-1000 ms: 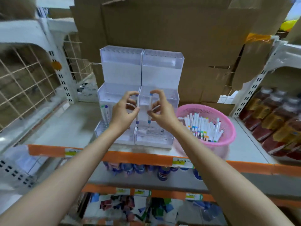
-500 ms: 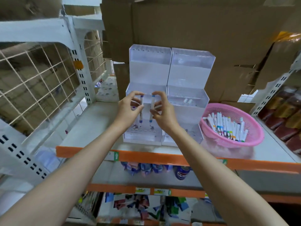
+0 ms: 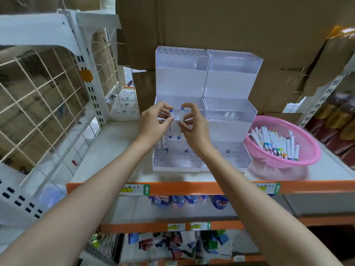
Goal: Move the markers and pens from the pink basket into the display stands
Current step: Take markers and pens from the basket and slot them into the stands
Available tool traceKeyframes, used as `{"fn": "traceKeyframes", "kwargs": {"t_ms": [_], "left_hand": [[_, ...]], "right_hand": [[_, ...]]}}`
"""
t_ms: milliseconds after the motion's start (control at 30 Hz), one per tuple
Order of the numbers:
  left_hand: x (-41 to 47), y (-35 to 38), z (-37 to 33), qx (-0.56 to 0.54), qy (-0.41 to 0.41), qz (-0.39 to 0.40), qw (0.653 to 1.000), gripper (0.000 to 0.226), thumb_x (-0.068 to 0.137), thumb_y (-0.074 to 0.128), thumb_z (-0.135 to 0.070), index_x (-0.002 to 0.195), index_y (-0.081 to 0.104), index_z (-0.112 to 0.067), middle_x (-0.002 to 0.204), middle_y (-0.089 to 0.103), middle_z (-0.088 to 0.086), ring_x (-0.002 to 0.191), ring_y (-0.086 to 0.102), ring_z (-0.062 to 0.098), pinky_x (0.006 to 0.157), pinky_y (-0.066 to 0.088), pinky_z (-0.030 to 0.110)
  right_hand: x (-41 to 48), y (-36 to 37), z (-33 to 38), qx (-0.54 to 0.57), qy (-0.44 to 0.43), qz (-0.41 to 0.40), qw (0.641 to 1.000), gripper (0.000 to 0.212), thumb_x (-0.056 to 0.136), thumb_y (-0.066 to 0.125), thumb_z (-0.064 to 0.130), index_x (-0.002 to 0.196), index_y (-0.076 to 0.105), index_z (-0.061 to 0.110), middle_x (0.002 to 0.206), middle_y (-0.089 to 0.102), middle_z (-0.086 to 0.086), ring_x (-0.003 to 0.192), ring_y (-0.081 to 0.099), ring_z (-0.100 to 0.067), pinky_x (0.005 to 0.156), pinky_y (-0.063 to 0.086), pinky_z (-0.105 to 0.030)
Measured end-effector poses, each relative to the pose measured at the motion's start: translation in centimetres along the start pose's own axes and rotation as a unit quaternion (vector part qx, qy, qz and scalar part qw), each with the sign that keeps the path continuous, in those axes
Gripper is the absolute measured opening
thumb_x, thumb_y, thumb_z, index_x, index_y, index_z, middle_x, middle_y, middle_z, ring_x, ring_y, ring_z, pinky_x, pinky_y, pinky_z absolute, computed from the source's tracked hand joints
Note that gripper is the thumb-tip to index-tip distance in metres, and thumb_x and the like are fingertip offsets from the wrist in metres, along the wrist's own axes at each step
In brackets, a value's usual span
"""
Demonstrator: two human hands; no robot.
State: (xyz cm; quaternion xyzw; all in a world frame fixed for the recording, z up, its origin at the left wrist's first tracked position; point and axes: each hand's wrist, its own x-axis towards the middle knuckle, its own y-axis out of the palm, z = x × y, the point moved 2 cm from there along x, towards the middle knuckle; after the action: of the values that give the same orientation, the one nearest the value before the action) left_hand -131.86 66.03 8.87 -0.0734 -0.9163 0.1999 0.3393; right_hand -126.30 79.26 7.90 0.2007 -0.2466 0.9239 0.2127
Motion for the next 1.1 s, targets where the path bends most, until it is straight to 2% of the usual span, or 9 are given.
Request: {"fn": "traceKeyframes", "kwargs": {"t_ms": [67, 200, 333, 467, 633, 700, 800, 1100], "left_hand": [[0.0, 0.0, 0.4, -0.004, -0.001, 0.001, 1.0, 0.018, 0.079, 0.073, -0.007, 0.094, 0.065, -0.015, 0.083, 0.065, 0.001, 0.078, 0.066, 0.012, 0.07, 0.057, 0.025], [-0.4, 0.1, 0.9, -0.015, -0.002, 0.014, 1.0, 0.019, 0.078, 0.075, -0.006, 0.091, 0.065, -0.016, 0.079, 0.065, -0.001, 0.077, 0.067, 0.012, 0.071, 0.056, 0.02], [-0.4, 0.2, 1.1, -0.029, -0.01, 0.018, 0.999, 0.019, 0.077, 0.076, -0.005, 0.09, 0.066, -0.014, 0.074, 0.062, -0.008, 0.074, 0.067, 0.01, 0.071, 0.055, 0.016], [-0.3, 0.1, 1.3, -0.019, -0.001, 0.033, 0.999, 0.017, 0.077, 0.076, -0.003, 0.09, 0.067, -0.008, 0.079, 0.067, 0.001, 0.074, 0.066, 0.006, 0.071, 0.054, 0.013], [-0.2, -0.1, 1.4, 0.019, 0.046, 0.061, 0.997, 0.011, 0.077, 0.076, -0.004, 0.087, 0.071, -0.002, 0.082, 0.071, 0.008, 0.075, 0.069, 0.016, 0.073, 0.056, 0.024], [-0.2, -0.1, 1.3, 0.049, 0.081, 0.068, 0.993, 0.009, 0.077, 0.076, -0.005, 0.084, 0.071, -0.002, 0.079, 0.071, 0.008, 0.072, 0.068, 0.019, 0.07, 0.057, 0.033], [-0.2, -0.1, 1.3, 0.083, 0.117, 0.083, 0.986, 0.007, 0.074, 0.077, -0.004, 0.08, 0.072, -0.003, 0.077, 0.07, 0.008, 0.069, 0.066, 0.022, 0.066, 0.056, 0.038], [-0.2, 0.0, 1.2, 0.127, 0.141, 0.121, 0.974, 0.008, 0.077, 0.076, -0.006, 0.083, 0.073, -0.001, 0.082, 0.07, 0.01, 0.073, 0.066, 0.024, 0.067, 0.055, 0.041]], "right_hand": [[0.0, 0.3, -0.1, -0.002, -0.001, -0.001, 1.0, 0.04, 0.086, 0.063, -0.003, 0.115, 0.05, 0.022, 0.083, 0.058, -0.013, 0.071, 0.063, -0.025, 0.052, 0.049, -0.027], [0.0, 0.8, -0.4, -0.003, -0.007, -0.02, 1.0, 0.035, 0.087, 0.066, 0.002, 0.111, 0.051, 0.022, 0.081, 0.057, -0.01, 0.068, 0.062, -0.019, 0.051, 0.048, -0.022], [-0.2, 1.0, -0.7, -0.015, -0.005, -0.007, 1.0, 0.034, 0.087, 0.064, -0.001, 0.11, 0.05, 0.021, 0.073, 0.055, 0.003, 0.064, 0.061, -0.014, 0.054, 0.049, -0.022], [-0.5, 1.2, -0.9, -0.008, -0.004, -0.014, 1.0, 0.032, 0.086, 0.066, 0.0, 0.108, 0.05, 0.017, 0.07, 0.058, 0.004, 0.064, 0.062, -0.014, 0.06, 0.051, -0.026], [-0.6, 1.3, -0.8, -0.003, 0.002, -0.003, 1.0, 0.029, 0.087, 0.066, 0.002, 0.108, 0.05, 0.015, 0.068, 0.06, 0.008, 0.065, 0.065, -0.016, 0.062, 0.053, -0.03], [-0.7, 1.3, -0.9, -0.01, 0.001, 0.001, 1.0, 0.028, 0.088, 0.064, 0.001, 0.108, 0.05, 0.015, 0.069, 0.061, 0.009, 0.065, 0.065, -0.014, 0.064, 0.053, -0.032], [-0.8, 1.3, -0.9, -0.025, -0.006, 0.008, 1.0, 0.024, 0.091, 0.06, 0.004, 0.11, 0.05, 0.016, 0.072, 0.061, 0.009, 0.067, 0.066, -0.012, 0.065, 0.052, -0.032], [-1.0, 1.1, -0.5, -0.061, -0.016, 0.016, 0.998, 0.024, 0.093, 0.059, 0.006, 0.112, 0.05, 0.017, 0.078, 0.064, 0.004, 0.073, 0.068, -0.017, 0.068, 0.056, -0.037]]}}
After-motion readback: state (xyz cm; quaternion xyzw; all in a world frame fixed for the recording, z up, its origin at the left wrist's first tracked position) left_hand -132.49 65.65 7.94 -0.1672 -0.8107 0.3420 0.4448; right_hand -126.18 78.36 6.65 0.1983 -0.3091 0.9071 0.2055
